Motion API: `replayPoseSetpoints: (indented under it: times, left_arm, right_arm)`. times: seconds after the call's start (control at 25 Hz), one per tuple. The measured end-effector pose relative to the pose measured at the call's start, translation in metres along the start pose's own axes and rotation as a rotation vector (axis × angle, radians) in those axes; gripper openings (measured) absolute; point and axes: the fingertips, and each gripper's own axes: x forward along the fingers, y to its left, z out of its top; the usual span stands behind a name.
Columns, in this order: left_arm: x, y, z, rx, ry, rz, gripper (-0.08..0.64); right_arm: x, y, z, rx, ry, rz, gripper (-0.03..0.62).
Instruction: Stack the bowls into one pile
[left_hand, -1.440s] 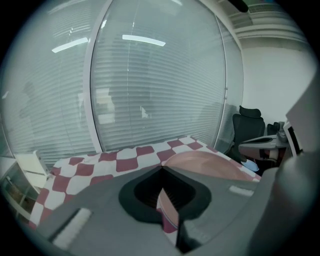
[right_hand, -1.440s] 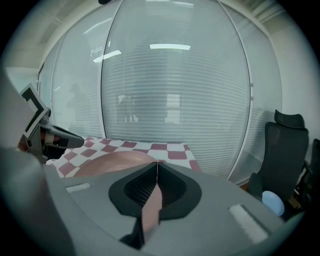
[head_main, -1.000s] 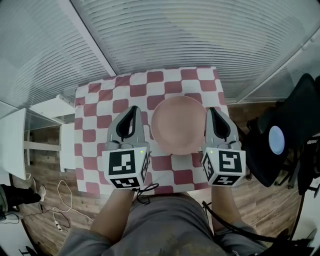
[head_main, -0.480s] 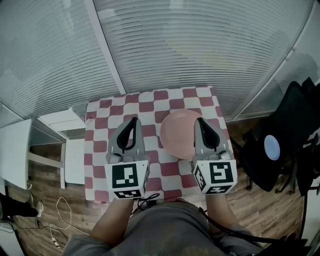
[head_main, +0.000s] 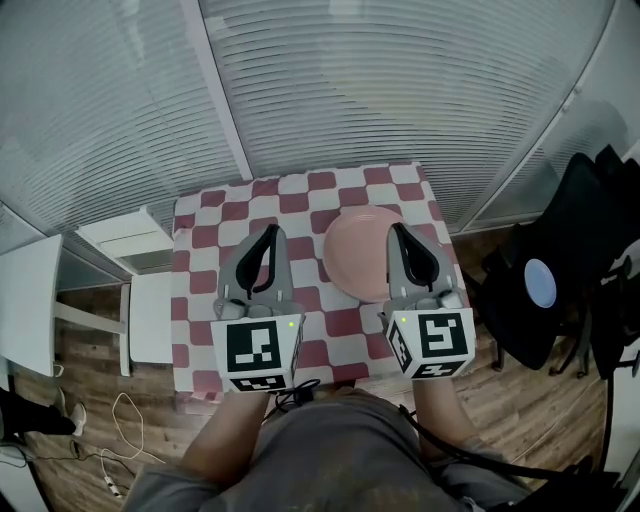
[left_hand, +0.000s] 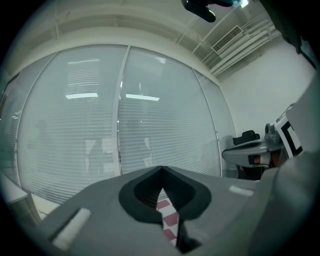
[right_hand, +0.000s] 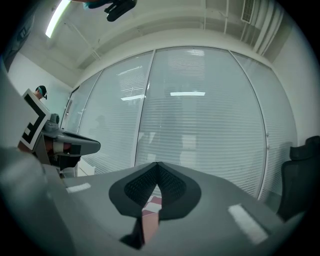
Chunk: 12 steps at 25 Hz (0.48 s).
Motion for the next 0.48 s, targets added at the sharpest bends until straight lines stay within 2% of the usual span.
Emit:
replayPoseSetpoints:
  times: [0.48]
  left_arm:
    - [-0.0004, -0.0012, 0.0016, 0.018, 0.003, -0.012, 0.0]
  right_arm:
    - [-0.0031, -0.0008, 0.0, 0.01, -0.004, -0.015, 0.023]
